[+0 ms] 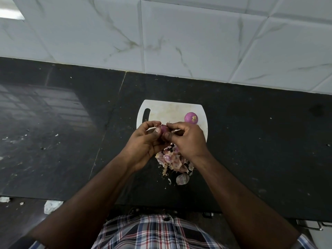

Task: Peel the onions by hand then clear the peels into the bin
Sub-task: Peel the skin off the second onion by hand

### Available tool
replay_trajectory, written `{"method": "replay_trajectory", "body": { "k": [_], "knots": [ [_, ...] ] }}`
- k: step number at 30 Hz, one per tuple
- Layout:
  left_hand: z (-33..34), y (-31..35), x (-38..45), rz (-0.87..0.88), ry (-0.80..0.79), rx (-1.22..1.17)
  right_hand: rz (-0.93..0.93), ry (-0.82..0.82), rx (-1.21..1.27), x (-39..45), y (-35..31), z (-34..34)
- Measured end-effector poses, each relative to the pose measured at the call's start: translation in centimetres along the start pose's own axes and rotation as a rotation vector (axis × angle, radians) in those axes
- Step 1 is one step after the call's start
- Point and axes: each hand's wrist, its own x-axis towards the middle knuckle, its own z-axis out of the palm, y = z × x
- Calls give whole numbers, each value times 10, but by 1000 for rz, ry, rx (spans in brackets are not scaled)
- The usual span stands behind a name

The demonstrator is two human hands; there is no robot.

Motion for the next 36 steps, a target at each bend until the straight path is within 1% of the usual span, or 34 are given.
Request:
{"method": "replay_trajectory", "body": {
  "k": [5, 9, 11, 14, 18, 22, 26, 29, 33, 36],
  "knots": [
    [0, -2, 0, 1, -7, -27, -14, 33, -2, 4, 6, -2],
    [0, -3, -2, -4, -12, -42, 51, -23, 77, 4, 8, -4],
    [-1, -4, -2, -4, -4, -28, 53, -59, 92, 1, 3, -4],
    [0, -4, -2, -4, -5, -17, 29, -35, 46, 0, 1, -3],
    [2, -2, -2, 4, 1, -17, 41, -18, 79, 6, 5, -4],
    [0, -1, -1, -1, -5, -25, 37, -53, 104, 6, 8, -7],
    [-1, -1, -2, -1, -2, -36, 76, -100, 205, 5, 7, -8],
    [2, -2, -3, 8, -10, -23, 57, -114, 159, 4, 4, -8],
    [2, -2, -4, 21, -15, 6, 86, -135, 208, 7, 6, -13],
    [1, -3, -3, 25, -20, 16, 87, -151, 191, 9, 8, -16]
  ]
}}
